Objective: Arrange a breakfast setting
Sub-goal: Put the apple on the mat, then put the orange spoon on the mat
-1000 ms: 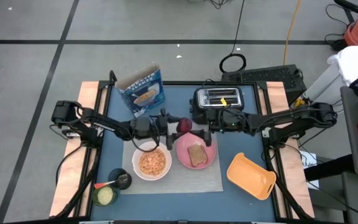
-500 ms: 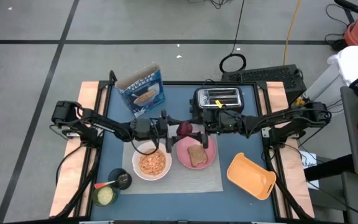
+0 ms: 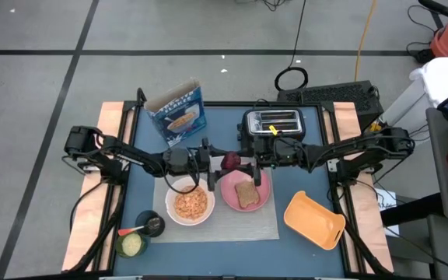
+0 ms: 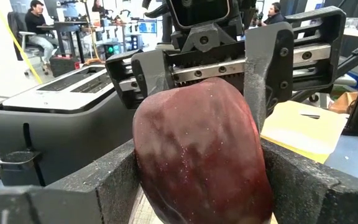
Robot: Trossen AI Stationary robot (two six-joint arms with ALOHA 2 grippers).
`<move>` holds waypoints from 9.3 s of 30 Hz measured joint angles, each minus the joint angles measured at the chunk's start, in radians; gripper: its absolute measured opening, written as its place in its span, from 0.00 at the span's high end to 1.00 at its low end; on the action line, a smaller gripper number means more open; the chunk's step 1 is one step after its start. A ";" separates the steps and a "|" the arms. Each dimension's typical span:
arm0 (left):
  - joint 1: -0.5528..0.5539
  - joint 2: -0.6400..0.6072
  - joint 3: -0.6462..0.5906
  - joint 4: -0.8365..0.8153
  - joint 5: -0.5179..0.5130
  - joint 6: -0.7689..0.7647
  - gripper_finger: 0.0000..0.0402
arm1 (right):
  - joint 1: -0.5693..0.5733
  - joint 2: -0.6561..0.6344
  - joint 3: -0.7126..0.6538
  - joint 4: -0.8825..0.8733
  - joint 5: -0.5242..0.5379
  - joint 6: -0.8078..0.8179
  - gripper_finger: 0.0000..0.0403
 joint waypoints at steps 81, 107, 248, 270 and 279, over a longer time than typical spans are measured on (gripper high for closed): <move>0.030 0.156 0.257 -0.479 0.120 -0.105 0.05 | 0.002 -0.001 0.021 -0.442 -0.077 -0.290 0.45; 0.042 0.156 0.257 -0.467 0.119 -0.088 0.45 | 0.002 0.000 0.019 -0.450 -0.075 -0.282 0.42; 0.160 0.308 0.012 -0.036 -0.143 -0.172 0.34 | -0.011 -0.397 0.019 -0.600 0.105 -0.412 0.13; 0.160 0.311 0.010 -0.041 -0.139 -0.176 0.10 | -0.011 -0.397 0.019 -0.600 0.105 -0.412 0.13; 0.160 0.310 0.010 -0.048 -0.139 -0.168 0.05 | -0.011 -0.397 0.019 -0.600 0.105 -0.412 0.13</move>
